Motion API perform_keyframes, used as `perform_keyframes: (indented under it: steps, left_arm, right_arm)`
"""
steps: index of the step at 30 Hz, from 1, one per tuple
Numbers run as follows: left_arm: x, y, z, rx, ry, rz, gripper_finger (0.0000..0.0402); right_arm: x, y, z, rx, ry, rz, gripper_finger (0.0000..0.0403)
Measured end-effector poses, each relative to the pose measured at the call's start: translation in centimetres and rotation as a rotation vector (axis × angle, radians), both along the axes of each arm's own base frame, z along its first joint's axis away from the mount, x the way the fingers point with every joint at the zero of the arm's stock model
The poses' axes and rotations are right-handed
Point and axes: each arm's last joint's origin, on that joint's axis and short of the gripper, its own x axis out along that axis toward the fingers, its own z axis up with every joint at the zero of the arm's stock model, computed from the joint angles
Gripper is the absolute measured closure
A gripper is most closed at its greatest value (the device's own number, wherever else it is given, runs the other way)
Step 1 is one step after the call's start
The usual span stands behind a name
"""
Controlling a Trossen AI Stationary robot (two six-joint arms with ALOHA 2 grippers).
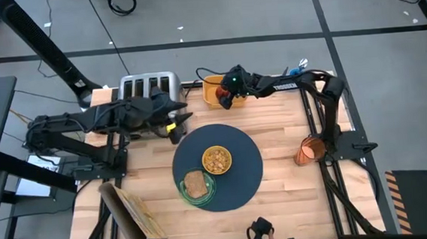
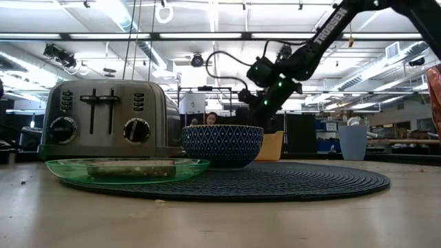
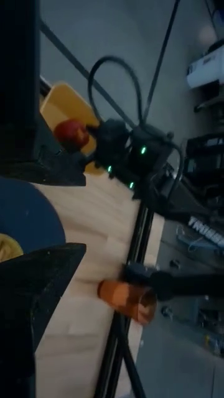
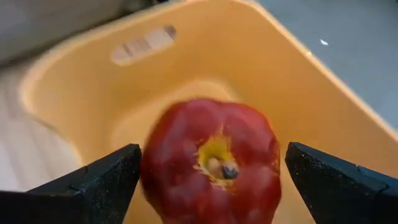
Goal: Arrange a breakfast setting
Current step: Put the apple on the blue table mat
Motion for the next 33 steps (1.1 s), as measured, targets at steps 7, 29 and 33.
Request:
perform_keyframes:
  steps: [7, 29, 33]
  left_arm:
    - [-0.2, 1.3, -0.1, -0.021, 0.020, -0.017, 0.0235]
    - [-2.6, 1.7, 1.4, -0.012, -0.050, -0.003, 0.0235]
    - [-3.9, 1.6, 2.3, -0.019, -0.099, 0.000, 0.0235]
  right_arm:
    - [0.4, -0.2, -1.6, 0.032, 0.004, -0.009, 0.0004]
    - [0.3, 0.4, 2.7, -0.054, -0.092, -0.030, 0.0073]
    - [-0.2, 1.9, 7.3, -0.125, -0.109, -0.001, 0.0073]
